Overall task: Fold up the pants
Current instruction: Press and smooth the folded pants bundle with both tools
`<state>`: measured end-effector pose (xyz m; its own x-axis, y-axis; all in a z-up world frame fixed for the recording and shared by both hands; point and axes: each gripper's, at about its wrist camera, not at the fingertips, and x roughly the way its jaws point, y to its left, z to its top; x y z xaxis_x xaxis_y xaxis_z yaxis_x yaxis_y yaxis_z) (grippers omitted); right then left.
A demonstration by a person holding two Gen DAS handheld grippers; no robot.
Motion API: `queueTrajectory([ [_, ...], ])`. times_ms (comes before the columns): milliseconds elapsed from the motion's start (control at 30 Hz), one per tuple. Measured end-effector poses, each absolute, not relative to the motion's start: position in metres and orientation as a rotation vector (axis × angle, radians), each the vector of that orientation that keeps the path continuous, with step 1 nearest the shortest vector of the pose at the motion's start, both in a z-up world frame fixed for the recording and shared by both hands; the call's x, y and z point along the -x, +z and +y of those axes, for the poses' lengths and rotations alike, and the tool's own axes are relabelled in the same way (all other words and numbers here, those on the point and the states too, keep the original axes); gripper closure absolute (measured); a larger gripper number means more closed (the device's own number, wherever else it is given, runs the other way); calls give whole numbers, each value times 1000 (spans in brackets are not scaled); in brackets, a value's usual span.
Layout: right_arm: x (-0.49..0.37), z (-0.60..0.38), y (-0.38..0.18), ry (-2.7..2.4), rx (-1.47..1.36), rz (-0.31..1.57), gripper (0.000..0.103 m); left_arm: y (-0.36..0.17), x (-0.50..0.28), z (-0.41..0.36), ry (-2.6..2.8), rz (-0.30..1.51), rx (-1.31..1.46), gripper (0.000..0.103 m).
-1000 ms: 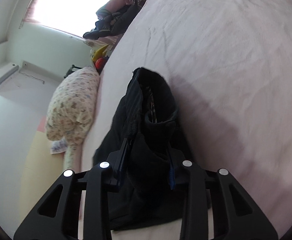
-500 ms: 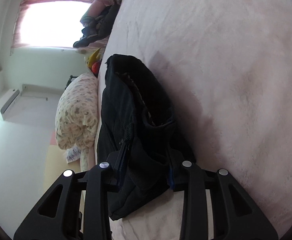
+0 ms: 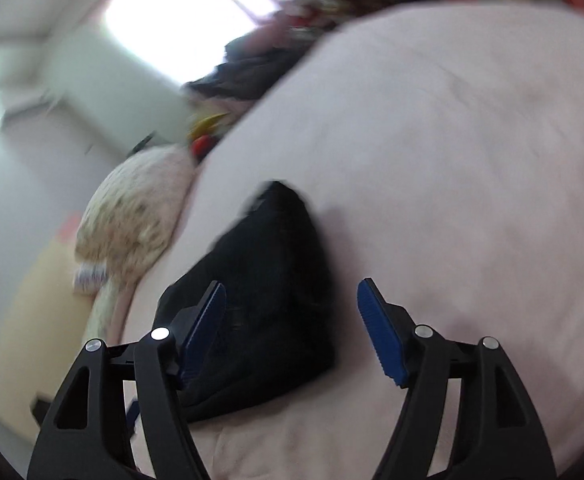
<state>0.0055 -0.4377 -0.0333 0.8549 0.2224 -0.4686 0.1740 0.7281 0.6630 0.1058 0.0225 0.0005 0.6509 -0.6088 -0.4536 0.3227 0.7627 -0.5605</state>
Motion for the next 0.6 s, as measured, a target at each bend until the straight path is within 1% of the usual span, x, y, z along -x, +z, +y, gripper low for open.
queueTrajectory([
  [33, -15, -429, -28, 86, -736, 571, 36, 0, -107, 23, -549, 668, 472, 2],
  [100, -30, -404, -22, 165, -648, 613, 37, -1, -109, 21, -520, 666, 443, 2],
  [233, -51, -370, -32, 180, -506, 687, 37, -18, -119, 14, -451, 755, 363, 2],
  [333, -54, -371, -46, 150, -495, 692, 42, -26, -122, 10, -444, 777, 344, 2],
  [433, -55, -371, -50, 155, -473, 690, 42, -26, -120, 6, -431, 770, 307, 2],
  [500, -51, -368, -39, 161, -450, 690, 41, -18, -116, 9, -432, 770, 320, 2],
  [567, -46, -371, -28, 217, -474, 626, 41, 3, -111, 18, -480, 726, 395, 2],
  [600, -46, -376, -18, 229, -472, 578, 40, 16, -111, 24, -499, 674, 427, 2],
])
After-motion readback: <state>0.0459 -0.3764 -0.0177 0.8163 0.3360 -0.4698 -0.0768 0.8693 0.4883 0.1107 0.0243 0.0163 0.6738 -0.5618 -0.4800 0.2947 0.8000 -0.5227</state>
